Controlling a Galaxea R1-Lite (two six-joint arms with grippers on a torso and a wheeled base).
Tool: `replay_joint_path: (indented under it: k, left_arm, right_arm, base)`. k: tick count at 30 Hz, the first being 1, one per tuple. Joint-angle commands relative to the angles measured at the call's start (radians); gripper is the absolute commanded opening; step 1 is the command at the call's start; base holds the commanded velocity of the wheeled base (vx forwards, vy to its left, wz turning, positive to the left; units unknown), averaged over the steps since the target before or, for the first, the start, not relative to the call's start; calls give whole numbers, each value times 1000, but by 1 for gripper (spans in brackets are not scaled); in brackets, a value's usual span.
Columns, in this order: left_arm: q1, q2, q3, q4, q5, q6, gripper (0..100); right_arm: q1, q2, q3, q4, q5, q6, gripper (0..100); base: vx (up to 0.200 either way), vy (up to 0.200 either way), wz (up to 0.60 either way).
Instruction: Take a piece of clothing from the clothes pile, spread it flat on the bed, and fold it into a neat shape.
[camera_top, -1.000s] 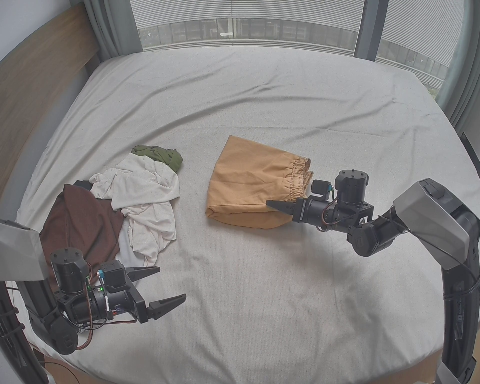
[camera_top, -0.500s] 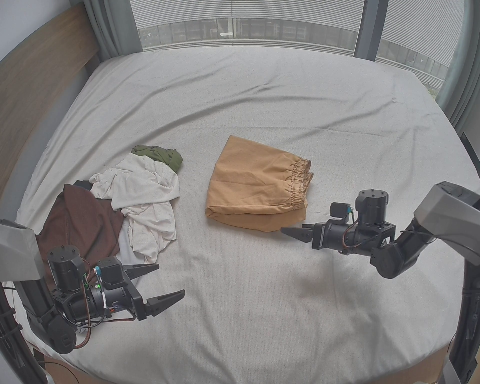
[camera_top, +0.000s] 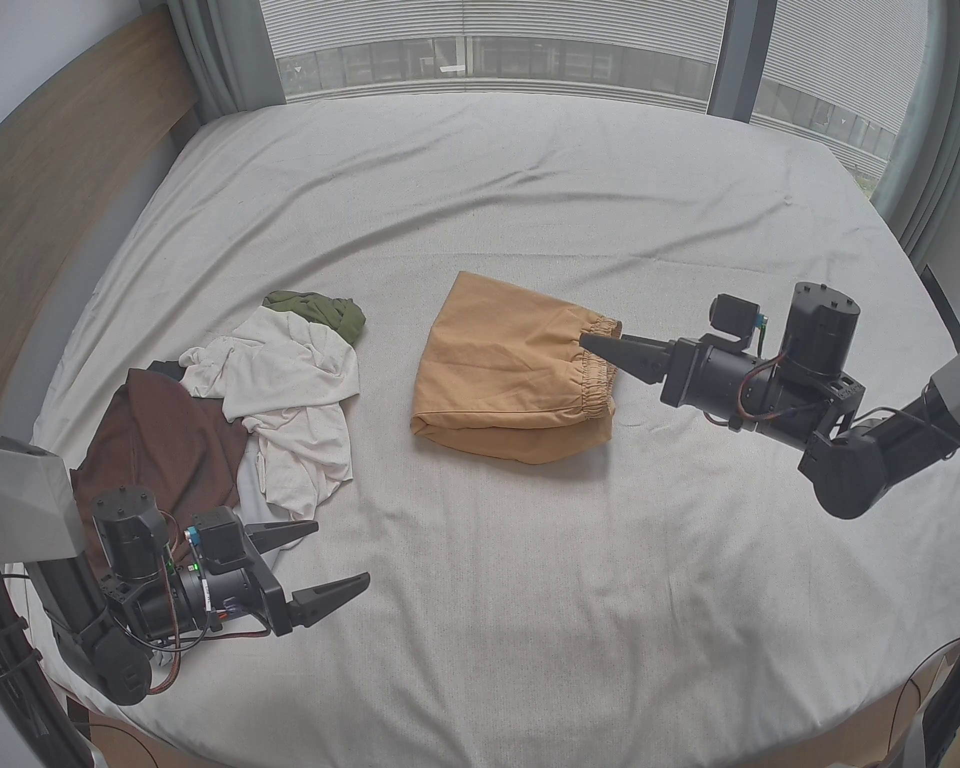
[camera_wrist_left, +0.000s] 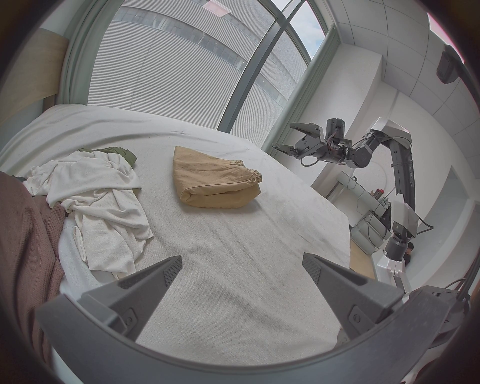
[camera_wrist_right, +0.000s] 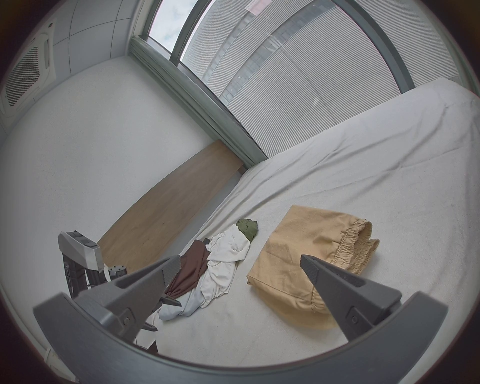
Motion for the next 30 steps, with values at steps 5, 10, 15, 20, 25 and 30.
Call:
replay_joint_path:
  k: [5,10,15,20,25,30]
  left_arm:
    - [4,2,-1,-1,-3,-3,100]
    - [4,2,0,-1,-3,-3,100]
    - [3,-2,6,-1,-3,-20,100]
    - [3,-1,5,-1,-3,-23,100]
    - [3,-25,2,-1,-3,-35,100]
    - [-20,-171,-1,-1,3,-187,100]
  right_arm:
    - [17,315,-293,79,-31,8,100]
    - [32,440,-362,126,-77,-32,100]
    - [22,490,-365,123,-90,-46,100]
    - [22,480,-339,117,-91,-46,100]
    - [32,424,-267,40,-111,-54,100]
    - [37,164,-93,-30,-113,-55,100]
  base:
    - [0,0,0]
    - [0,0,0]
    - [0,0,0]
    - [0,0,0]
    - [0,0,0]
    - [0,0,0]
